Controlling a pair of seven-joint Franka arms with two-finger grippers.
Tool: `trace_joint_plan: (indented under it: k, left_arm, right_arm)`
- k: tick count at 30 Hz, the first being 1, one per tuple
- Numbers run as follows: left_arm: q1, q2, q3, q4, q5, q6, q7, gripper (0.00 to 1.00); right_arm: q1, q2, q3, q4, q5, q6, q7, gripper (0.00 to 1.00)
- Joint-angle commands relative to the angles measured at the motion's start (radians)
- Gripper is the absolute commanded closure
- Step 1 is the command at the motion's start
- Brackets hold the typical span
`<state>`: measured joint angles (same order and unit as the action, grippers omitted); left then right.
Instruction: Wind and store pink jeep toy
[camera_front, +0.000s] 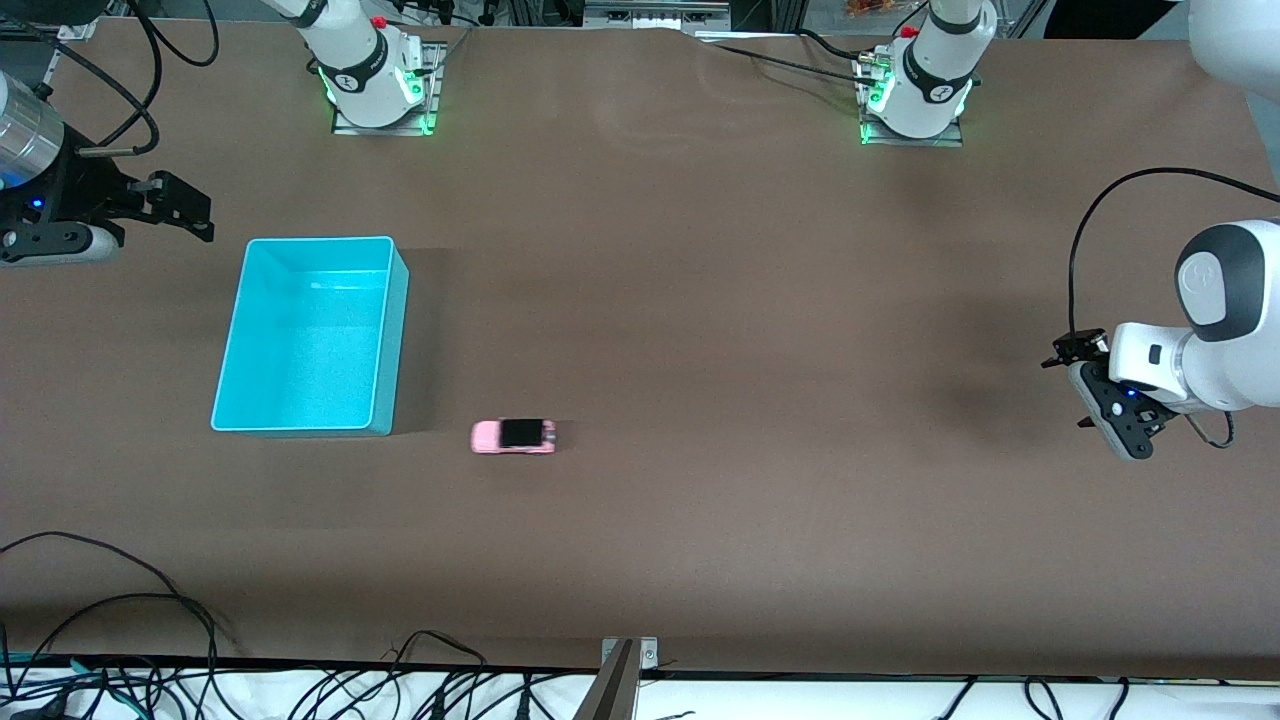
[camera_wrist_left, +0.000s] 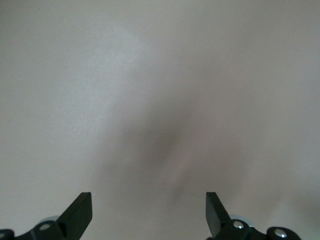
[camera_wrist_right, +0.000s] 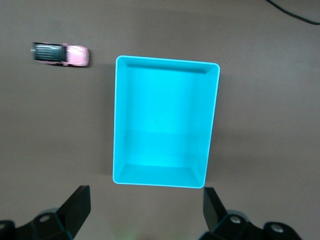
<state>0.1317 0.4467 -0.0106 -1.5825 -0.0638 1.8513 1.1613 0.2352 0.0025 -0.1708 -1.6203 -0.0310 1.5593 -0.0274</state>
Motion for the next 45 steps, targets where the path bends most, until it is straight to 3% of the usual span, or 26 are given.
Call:
trace_joint_plan:
  k: [1, 15, 26, 36, 45]
  left_arm:
    - [-0.027, -0.017, -0.002, 0.056, -0.01, -0.086, -0.077, 0.0]
    - [-0.037, -0.02, -0.008, 0.071, -0.011, -0.113, -0.121, 0.0]
    - [-0.081, -0.029, -0.008, 0.171, -0.01, -0.221, -0.325, 0.0]
    - [-0.119, -0.029, -0.006, 0.285, -0.007, -0.352, -0.512, 0.0]
    - [-0.153, -0.074, -0.008, 0.308, -0.001, -0.392, -0.656, 0.0]
  right_arm:
    - [-0.005, -0.001, 0.0, 0.01, 0.013, -0.002, -0.003, 0.0]
    - [-0.004, -0.001, 0.0, 0.01, 0.011, -0.004, -0.005, 0.0]
    - [-0.004, 0.047, 0.002, 0.01, 0.006, 0.011, -0.017, 0.0]
    - [0.007, 0.165, 0.013, 0.045, 0.017, 0.082, -0.468, 0.0]
    - [0.007, 0.261, 0.053, 0.053, 0.028, 0.18, -0.721, 0.0]
